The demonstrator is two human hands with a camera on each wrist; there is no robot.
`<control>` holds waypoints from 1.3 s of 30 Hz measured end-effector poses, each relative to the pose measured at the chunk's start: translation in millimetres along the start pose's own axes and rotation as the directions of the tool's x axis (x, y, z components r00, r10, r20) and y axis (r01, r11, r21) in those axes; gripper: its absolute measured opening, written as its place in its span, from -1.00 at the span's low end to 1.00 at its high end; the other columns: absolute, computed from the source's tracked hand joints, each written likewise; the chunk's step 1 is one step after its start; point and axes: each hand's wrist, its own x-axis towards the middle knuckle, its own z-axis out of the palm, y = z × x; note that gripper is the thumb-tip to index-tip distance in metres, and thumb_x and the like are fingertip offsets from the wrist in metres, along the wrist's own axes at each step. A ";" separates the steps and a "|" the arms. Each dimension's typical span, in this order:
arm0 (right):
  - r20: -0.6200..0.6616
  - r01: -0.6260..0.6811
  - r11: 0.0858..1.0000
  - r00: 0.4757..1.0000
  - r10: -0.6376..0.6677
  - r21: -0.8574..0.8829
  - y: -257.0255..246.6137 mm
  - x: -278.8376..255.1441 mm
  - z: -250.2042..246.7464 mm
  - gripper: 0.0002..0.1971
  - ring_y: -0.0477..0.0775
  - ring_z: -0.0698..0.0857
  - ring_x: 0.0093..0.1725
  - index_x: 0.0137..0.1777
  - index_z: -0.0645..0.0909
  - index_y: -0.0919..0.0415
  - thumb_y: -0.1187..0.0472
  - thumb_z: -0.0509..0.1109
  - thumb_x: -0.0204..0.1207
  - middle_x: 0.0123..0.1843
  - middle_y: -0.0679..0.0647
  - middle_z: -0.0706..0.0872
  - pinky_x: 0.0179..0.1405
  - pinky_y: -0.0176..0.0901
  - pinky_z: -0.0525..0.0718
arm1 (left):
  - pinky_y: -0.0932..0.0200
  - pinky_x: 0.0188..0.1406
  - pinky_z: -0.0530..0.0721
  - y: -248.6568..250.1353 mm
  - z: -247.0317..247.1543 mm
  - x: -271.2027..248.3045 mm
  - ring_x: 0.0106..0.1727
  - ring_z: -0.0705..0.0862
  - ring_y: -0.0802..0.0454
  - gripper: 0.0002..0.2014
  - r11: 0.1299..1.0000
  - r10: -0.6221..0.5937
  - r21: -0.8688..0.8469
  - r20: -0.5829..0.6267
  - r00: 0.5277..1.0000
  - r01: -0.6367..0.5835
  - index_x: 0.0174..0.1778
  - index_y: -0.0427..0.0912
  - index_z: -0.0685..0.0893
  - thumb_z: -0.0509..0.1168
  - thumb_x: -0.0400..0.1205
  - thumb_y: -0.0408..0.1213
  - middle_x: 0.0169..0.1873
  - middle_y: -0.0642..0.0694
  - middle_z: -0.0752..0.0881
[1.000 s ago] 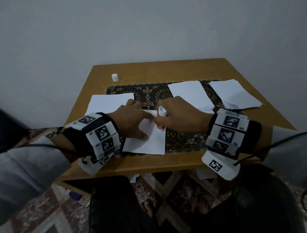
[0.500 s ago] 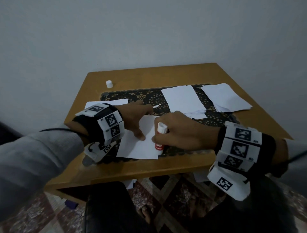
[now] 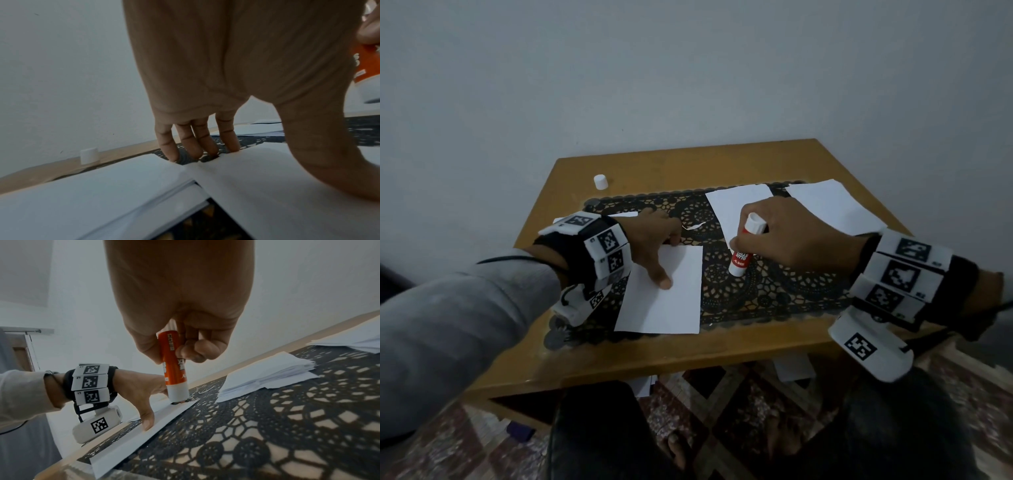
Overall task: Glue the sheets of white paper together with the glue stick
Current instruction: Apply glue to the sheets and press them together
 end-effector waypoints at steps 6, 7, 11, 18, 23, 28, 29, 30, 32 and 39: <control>0.018 0.004 1.000 1.000 -0.004 -0.004 0.6 -1.4 -0.6 -0.73 0.09 0.65 -0.17 -0.17 0.63 0.27 0.04 0.43 0.53 -0.22 0.08 0.71 -0.13 0.02 0.61 | 0.02 0.02 0.53 0.4 -5.2 -0.1 0.11 0.46 -0.06 -0.32 0.999 -0.025 -0.030 0.051 0.998 0.027 0.05 0.04 0.35 0.63 0.21 0.12 0.11 -0.04 0.43; 0.017 0.006 1.000 1.000 -0.006 -0.005 0.7 -1.4 -0.9 -0.73 0.10 0.65 -0.17 -0.17 0.63 0.28 0.04 0.43 0.54 -0.22 0.09 0.71 -0.13 0.03 0.61 | 0.03 -0.03 0.54 0.4 -5.9 -0.8 0.07 0.50 -0.06 -0.33 0.998 -0.022 -0.051 0.057 0.998 0.025 0.01 0.04 0.34 0.63 0.21 0.11 0.09 -0.05 0.47; 0.002 0.013 1.000 1.000 -0.013 -0.009 1.2 0.6 -1.1 -0.72 0.10 0.65 -0.17 -0.16 0.64 0.29 0.03 0.43 0.54 -0.23 0.09 0.71 -0.12 0.05 0.62 | 0.08 -0.18 0.52 2.1 -8.0 -5.4 -0.04 0.57 -0.07 -0.38 0.989 0.001 -0.145 0.034 0.999 0.003 0.08 0.01 0.38 0.63 0.29 -0.03 -0.01 -0.07 0.61; -0.095 0.054 0.999 0.994 -0.054 -0.009 0.3 8.9 -9.1 -0.66 0.22 0.63 -0.23 -0.17 0.60 0.40 0.05 0.43 0.51 -0.23 0.22 0.70 -0.22 0.10 0.61 | 0.23 -0.10 0.67 -1.0 -17.8 -36.6 -0.09 0.60 0.15 -0.42 0.835 -0.031 -0.531 -0.308 0.951 -0.144 0.44 0.05 0.35 0.35 0.57 -0.48 -0.11 0.19 0.56; -0.145 0.068 0.998 0.987 -0.066 0.009 0.8 16.3 -5.4 -0.65 -0.01 0.46 -0.36 -0.20 0.57 0.43 0.07 0.42 0.52 -0.26 0.27 0.66 -0.36 -0.08 0.39 | 0.20 0.01 0.46 -4.2 5.3 -54.1 0.08 0.52 -0.02 -0.70 0.806 -0.300 -0.592 -0.396 0.868 0.008 0.09 0.01 0.63 0.30 0.55 -0.47 0.03 -0.01 0.54; -0.080 0.068 0.998 0.994 -0.069 -0.013 2.2 25.0 14.3 -0.61 0.10 0.54 -0.33 -0.20 0.55 0.45 0.04 0.40 0.54 -0.24 0.25 0.67 -0.33 -0.05 0.48 | 0.19 -0.06 0.46 1.2 30.1 -68.3 0.00 0.52 0.02 -0.64 0.921 -0.299 -0.292 -0.097 0.949 0.259 0.21 0.03 0.53 0.41 0.55 -0.01 0.22 -0.07 0.60; -0.061 0.065 0.998 0.996 -0.067 -0.026 2.7 26.8 19.4 -0.61 0.15 0.58 -0.30 -0.21 0.55 0.43 0.03 0.40 0.54 -0.24 0.23 0.67 -0.29 0.01 0.53 | 0.17 -0.09 0.50 2.5 31.3 -70.0 -0.04 0.53 0.03 -0.59 0.922 -0.308 -0.263 -0.046 0.950 0.286 0.23 0.04 0.49 0.40 0.53 0.06 0.19 -0.07 0.61; -0.048 0.065 0.997 0.997 -0.066 -0.037 3.3 28.6 24.0 -0.62 0.17 0.62 -0.26 -0.22 0.55 0.40 0.02 0.39 0.53 -0.24 0.19 0.67 -0.25 0.06 0.56 | 0.15 -0.10 0.54 4.2 31.4 -71.6 -0.06 0.54 0.02 -0.53 0.926 -0.319 -0.217 -0.012 0.948 0.309 0.25 0.04 0.45 0.39 0.52 0.13 0.14 -0.07 0.61; -0.051 0.062 0.997 0.997 -0.064 -0.037 3.2 33.1 30.3 -0.65 0.14 0.63 -0.24 -0.23 0.56 0.37 0.02 0.40 0.52 -0.25 0.14 0.67 -0.22 0.06 0.57 | 0.10 -0.09 0.56 7.2 29.1 -72.6 -0.03 0.53 -0.02 -0.44 0.939 -0.338 -0.077 -0.011 0.941 0.336 0.29 0.04 0.39 0.35 0.49 0.23 0.07 -0.07 0.60; -0.064 0.060 0.996 0.996 -0.064 -0.069 -3.7 57.4 34.0 -0.66 0.10 0.55 -0.31 -0.33 0.48 0.36 0.10 0.43 0.49 -0.28 0.20 0.64 -0.31 -0.05 0.48 | 0.28 0.00 0.36 24.7 14.0 -57.2 0.22 0.59 -0.05 -0.52 0.996 -0.009 -0.084 -0.209 0.978 -0.008 0.52 0.05 0.42 0.28 0.65 -0.09 0.27 -0.05 0.63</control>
